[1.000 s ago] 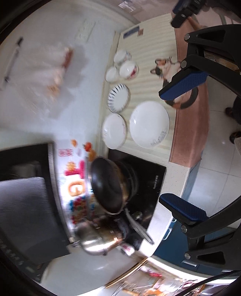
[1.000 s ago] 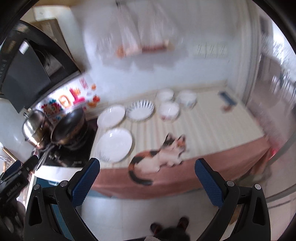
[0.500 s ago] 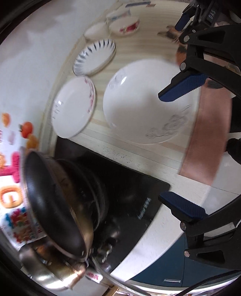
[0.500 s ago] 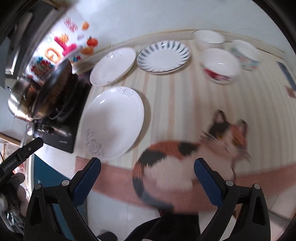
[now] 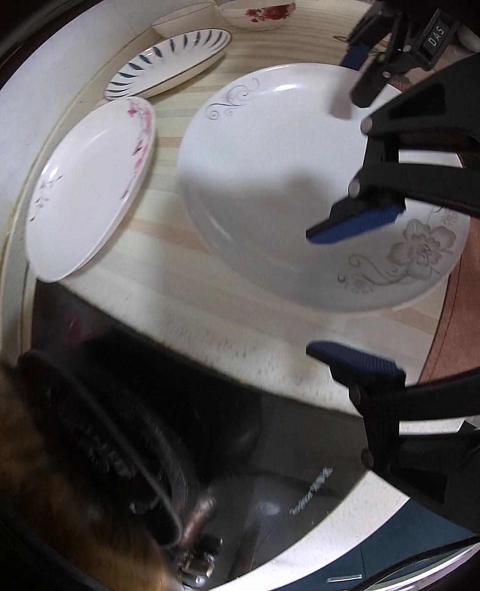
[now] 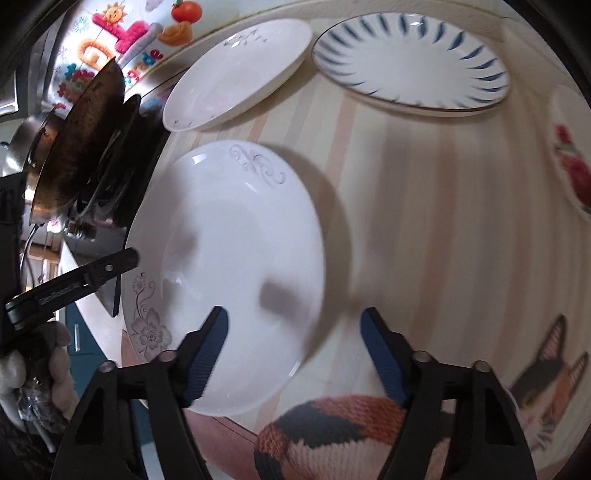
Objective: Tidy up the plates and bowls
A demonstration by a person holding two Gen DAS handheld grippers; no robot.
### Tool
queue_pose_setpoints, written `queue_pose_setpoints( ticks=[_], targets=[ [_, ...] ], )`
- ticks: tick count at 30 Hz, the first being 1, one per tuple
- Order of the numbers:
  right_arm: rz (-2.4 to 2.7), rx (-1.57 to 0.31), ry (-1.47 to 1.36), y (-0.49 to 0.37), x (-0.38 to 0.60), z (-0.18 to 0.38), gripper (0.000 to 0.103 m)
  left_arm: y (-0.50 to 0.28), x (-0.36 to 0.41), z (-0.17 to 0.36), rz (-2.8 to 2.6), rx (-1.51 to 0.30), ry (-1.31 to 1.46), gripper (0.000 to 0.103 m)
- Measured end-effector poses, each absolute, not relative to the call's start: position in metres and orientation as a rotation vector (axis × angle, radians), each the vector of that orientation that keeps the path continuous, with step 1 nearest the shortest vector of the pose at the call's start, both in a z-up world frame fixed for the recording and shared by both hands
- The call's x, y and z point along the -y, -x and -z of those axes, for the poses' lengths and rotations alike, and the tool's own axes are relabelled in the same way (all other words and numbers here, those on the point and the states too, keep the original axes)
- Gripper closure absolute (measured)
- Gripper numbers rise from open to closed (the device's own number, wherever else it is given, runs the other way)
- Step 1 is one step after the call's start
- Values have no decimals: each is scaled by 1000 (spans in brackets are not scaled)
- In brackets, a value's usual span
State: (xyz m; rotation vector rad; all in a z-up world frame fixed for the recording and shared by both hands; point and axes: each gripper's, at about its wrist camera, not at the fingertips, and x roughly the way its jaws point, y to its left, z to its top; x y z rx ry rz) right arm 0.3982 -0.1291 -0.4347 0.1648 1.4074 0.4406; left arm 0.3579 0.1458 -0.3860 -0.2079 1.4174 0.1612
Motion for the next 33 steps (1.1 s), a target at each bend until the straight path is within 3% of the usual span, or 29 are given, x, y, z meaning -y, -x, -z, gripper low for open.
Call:
queue_pose_setpoints(
  ticks=[2, 4, 9, 22, 33],
  targets=[
    [-456, -1403, -150, -403, 125, 438, 42, -356, -142, 389, -144, -1426, 216, 67],
    [-477, -1393, -135, -402, 121, 436, 61, -352, -137, 388, -157, -1422, 198, 67],
    [-472, -1375, -126, -402, 124, 436, 80, -341, -137, 384, -163, -1411, 227, 68],
    [-473, -1350, -162, -394, 153, 427, 83, -313, -93, 349, -94, -1372, 198, 69],
    [-376, -1288, -212, -352, 236, 391, 83, -315, -21, 328, 71, -1352, 133, 69]
  ],
)
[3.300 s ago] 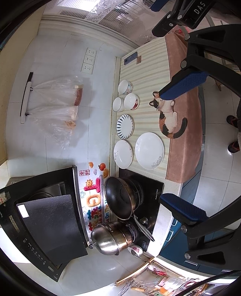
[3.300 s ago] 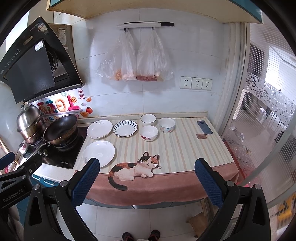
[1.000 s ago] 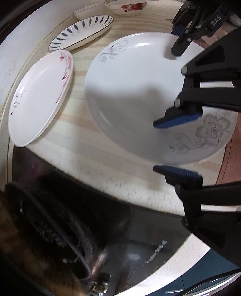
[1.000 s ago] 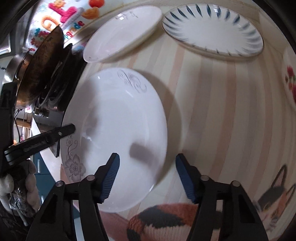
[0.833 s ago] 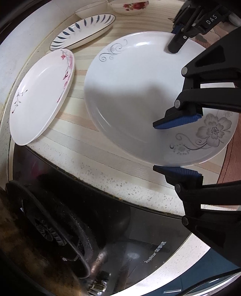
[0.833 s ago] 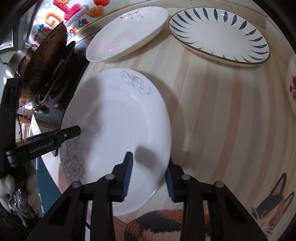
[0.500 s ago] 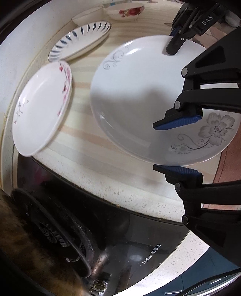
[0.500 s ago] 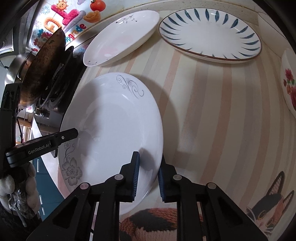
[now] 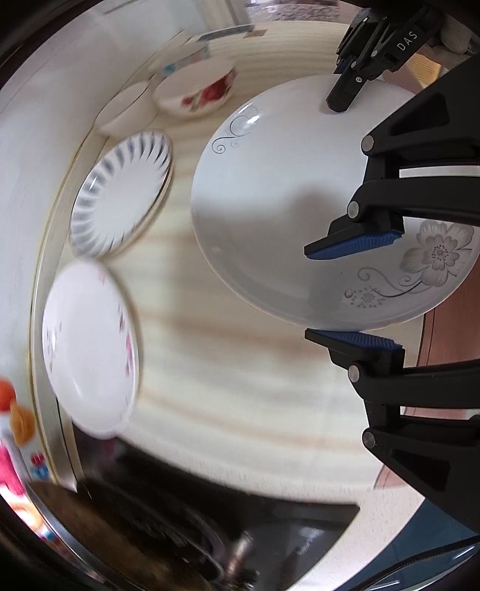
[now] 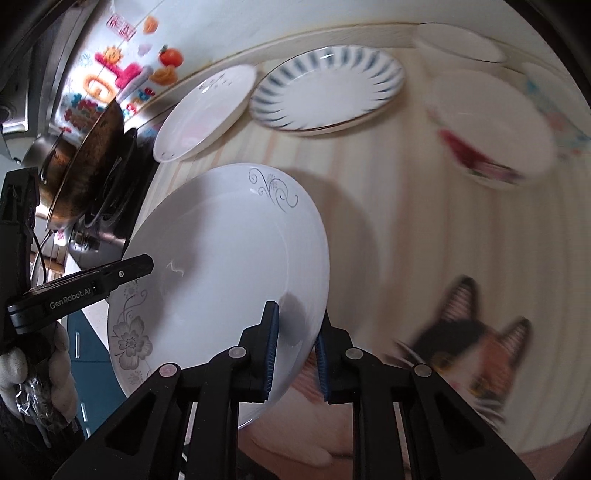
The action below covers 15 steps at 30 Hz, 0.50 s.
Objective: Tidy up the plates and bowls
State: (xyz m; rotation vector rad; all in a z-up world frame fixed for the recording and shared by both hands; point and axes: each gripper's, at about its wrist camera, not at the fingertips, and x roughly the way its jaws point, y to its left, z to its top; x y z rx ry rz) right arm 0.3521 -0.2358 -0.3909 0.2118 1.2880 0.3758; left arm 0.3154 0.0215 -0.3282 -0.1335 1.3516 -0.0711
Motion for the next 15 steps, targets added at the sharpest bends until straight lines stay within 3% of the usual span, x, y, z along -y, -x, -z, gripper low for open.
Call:
queue_pose_setpoints(
  ticks=[15],
  targets=[
    [-199, -1274, -301, -325, 339, 410, 83, -333, 50, 355, 136, -1393, 9, 73]
  ],
)
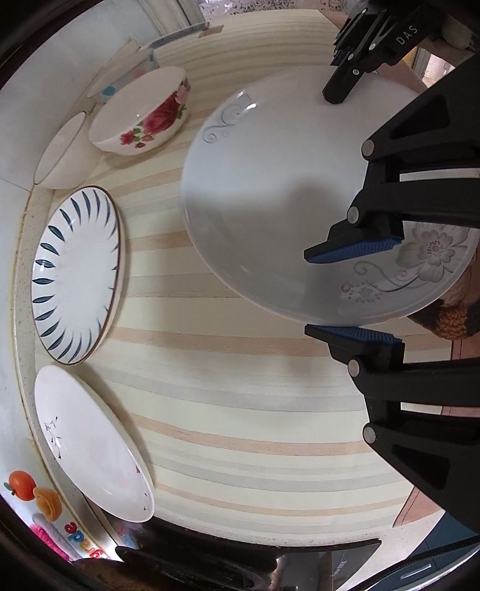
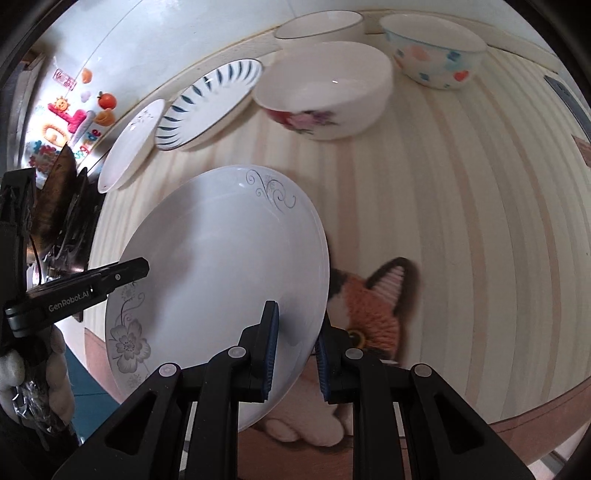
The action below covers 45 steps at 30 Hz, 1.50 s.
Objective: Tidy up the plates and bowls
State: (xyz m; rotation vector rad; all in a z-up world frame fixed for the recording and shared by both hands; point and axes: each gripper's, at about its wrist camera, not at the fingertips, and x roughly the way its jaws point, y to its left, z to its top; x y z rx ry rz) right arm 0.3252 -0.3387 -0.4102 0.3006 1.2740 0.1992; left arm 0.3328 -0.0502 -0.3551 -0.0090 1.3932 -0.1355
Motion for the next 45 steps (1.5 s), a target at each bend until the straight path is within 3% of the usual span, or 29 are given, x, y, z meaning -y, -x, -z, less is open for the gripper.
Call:
queue_pose_setpoints(
  ticks=[20, 26, 31, 34, 37, 45],
  targets=[
    [-198, -1290, -313, -340, 347, 427, 82, -341, 77, 367, 102, -1413, -34, 73],
    [-193, -1325, -309, -342, 344, 425, 79, -333, 55, 328, 94, -1357, -22, 72],
    [-166, -1345, -359, -334, 357, 388, 76, -343, -1, 286, 31, -1269, 80, 72],
    [-192, -1280, -338, -336, 344, 342, 66, -368, -40, 282, -23, -1241, 168, 72],
    [-269, -1204, -324, -364, 308, 304, 57, -396, -72, 295, -80, -1242, 234, 72],
    [-437, -1105, -139, -519, 168, 301, 57, -459, -117, 326, -235, -1255, 290, 72]
  ],
)
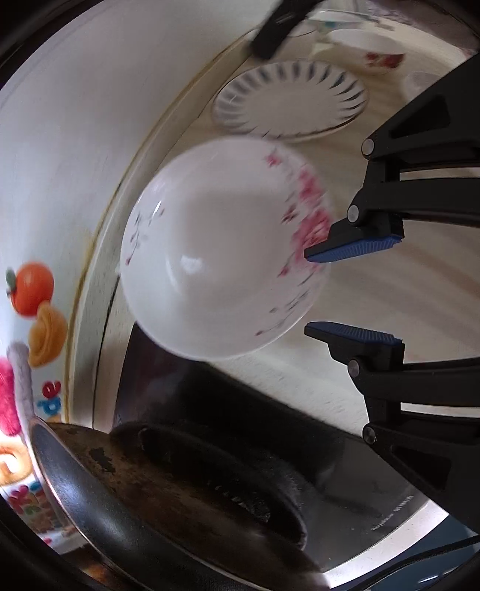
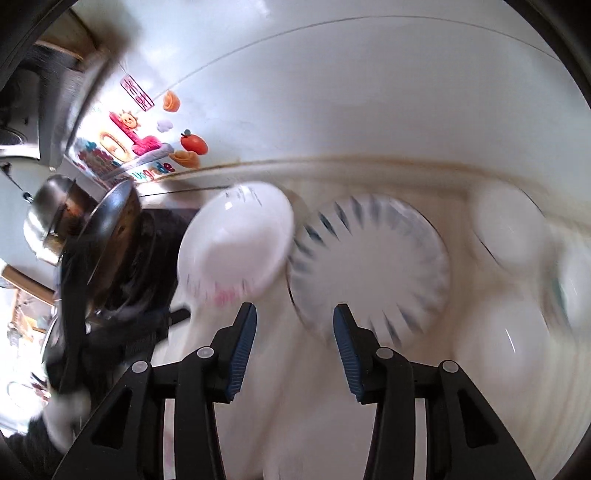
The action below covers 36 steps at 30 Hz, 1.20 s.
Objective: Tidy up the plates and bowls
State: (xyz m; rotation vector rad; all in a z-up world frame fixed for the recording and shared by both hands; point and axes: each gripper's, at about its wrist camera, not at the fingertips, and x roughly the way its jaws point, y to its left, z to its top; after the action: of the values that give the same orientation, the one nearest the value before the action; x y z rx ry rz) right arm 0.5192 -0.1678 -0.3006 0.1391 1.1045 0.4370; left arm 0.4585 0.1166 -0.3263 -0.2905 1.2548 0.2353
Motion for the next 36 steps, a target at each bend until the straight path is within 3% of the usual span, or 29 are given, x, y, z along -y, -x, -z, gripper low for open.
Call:
queue_pose_setpoints(
  ticks=[10, 13, 15, 24, 36],
  targets=[
    [-498, -1166, 32, -664, 66, 371, 62, -487, -140, 358, -288, -1283, 348, 72],
    [-502, -1207, 32, -684, 56, 392, 73, -491, -141, 361, -306, -1261, 327, 72],
    [-512, -1223, 38, -692, 53, 404, 82, -491, -141, 361, -313, -1241, 322, 75],
    [-560, -1202, -17, -694, 70, 411, 85, -472, -136, 349, -297, -1192, 312, 79],
    [-569, -1158, -47, -661, 94, 380, 90, -453, -125, 326, -234, -1171, 342, 79]
  ],
)
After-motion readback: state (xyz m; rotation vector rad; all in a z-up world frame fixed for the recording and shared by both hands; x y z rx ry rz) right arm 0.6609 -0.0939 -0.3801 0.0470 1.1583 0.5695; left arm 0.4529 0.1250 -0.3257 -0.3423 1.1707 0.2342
